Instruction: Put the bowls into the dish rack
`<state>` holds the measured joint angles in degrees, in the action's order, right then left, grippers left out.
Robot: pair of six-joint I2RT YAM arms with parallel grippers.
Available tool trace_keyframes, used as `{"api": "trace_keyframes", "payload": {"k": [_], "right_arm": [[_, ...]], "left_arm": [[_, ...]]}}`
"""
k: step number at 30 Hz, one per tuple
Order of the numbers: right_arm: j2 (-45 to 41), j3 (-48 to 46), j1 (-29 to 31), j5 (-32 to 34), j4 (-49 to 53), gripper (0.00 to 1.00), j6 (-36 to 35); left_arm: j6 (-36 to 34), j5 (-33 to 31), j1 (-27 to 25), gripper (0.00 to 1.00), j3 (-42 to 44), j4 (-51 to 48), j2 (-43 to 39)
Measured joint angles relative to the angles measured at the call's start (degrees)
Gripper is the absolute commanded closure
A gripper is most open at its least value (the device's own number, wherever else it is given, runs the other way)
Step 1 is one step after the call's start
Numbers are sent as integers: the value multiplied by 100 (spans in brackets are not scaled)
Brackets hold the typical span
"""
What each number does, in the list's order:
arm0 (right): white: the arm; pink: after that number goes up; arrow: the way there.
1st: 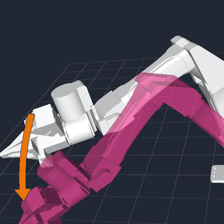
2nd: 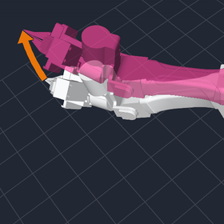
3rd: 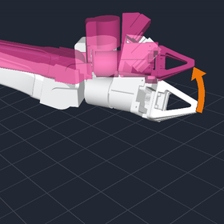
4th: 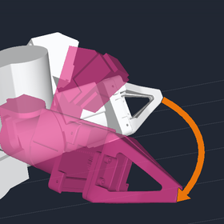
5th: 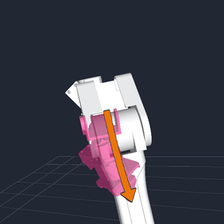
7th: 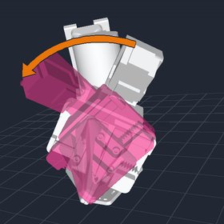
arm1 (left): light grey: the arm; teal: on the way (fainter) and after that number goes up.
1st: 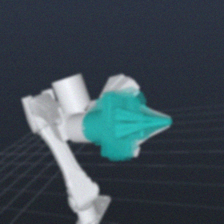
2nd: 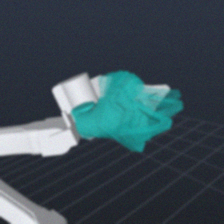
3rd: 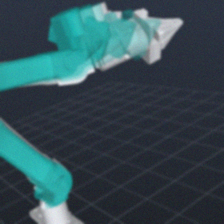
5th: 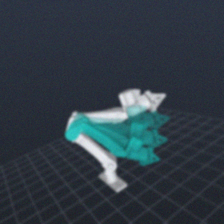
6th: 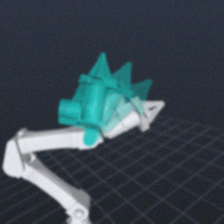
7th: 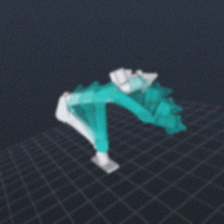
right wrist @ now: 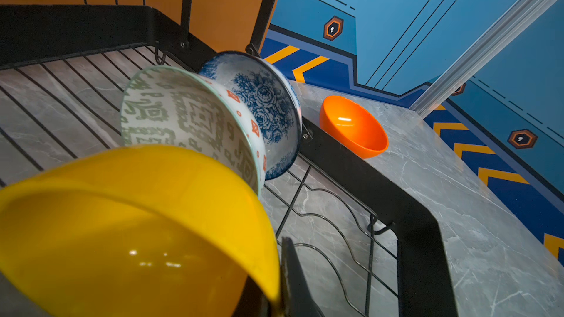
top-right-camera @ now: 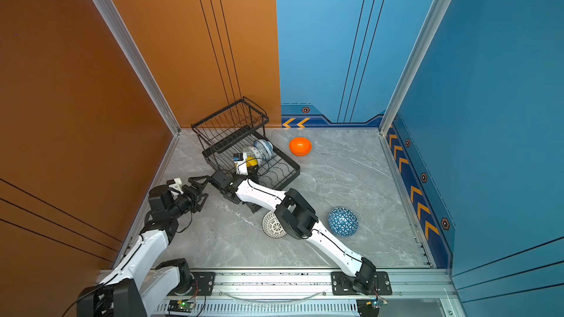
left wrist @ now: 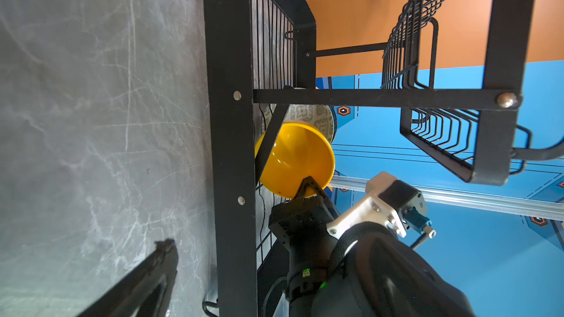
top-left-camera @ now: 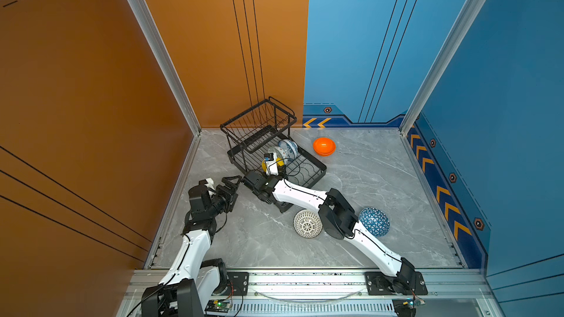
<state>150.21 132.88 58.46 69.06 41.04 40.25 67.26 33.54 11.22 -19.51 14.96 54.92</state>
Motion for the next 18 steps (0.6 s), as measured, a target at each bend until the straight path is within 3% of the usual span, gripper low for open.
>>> {"api": "trace_keyframes", "payload": {"k": [18], "right_arm": [[507,935,-111,103,92,100,-219]], "left_arm": [[26,332,168,2,0,417,404]]}}
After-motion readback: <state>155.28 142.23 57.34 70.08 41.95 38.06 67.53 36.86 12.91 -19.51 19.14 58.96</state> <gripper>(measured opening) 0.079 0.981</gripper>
